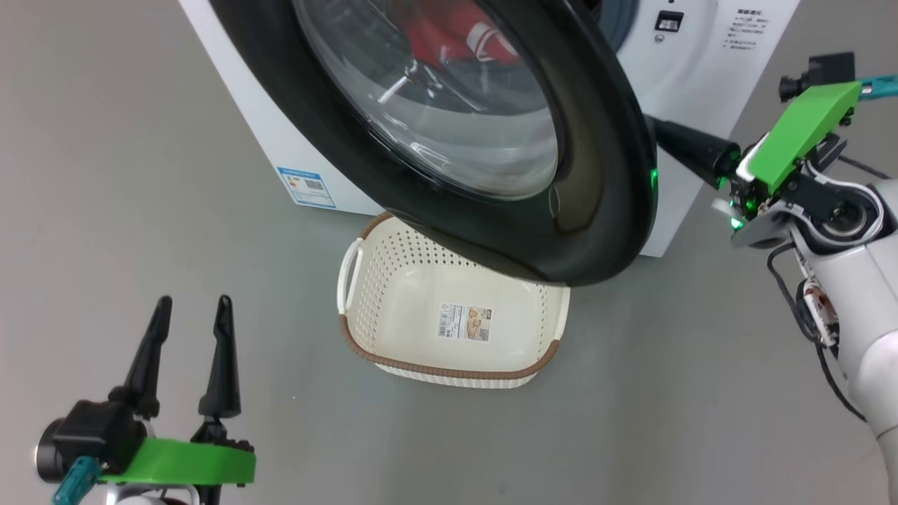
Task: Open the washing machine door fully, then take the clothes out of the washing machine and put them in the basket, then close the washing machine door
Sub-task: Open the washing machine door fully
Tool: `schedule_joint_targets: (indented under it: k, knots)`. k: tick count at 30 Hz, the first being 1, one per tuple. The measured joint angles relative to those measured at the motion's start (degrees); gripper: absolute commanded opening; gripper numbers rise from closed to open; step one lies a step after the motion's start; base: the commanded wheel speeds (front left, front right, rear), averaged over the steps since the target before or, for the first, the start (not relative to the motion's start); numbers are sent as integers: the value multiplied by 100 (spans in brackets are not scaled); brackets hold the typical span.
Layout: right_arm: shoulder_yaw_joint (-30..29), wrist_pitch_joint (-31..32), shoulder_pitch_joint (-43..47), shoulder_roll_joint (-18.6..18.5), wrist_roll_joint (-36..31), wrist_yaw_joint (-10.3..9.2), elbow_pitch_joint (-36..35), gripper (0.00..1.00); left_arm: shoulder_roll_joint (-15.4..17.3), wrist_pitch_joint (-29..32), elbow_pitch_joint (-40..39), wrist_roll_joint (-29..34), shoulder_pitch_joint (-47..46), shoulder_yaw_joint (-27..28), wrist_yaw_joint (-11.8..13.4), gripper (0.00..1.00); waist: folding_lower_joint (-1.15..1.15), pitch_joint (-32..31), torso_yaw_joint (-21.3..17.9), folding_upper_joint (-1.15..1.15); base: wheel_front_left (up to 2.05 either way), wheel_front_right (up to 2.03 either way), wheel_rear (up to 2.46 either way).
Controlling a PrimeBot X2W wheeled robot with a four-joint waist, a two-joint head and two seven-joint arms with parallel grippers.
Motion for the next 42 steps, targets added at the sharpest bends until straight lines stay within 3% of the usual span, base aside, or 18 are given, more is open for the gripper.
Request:
schedule_joint_targets:
  k: [23, 42]
  knots:
    - [78, 402, 1288, 179, 92, 0, -962, 0, 45, 0, 52, 59, 365, 40, 0, 100, 0, -494, 371, 0, 0, 0, 0]
    - [140, 498, 1970, 415, 148, -1, -1642, 0, 138, 0, 71, 62, 447, 57, 0, 100, 0, -704, 968, 0, 0, 0, 0]
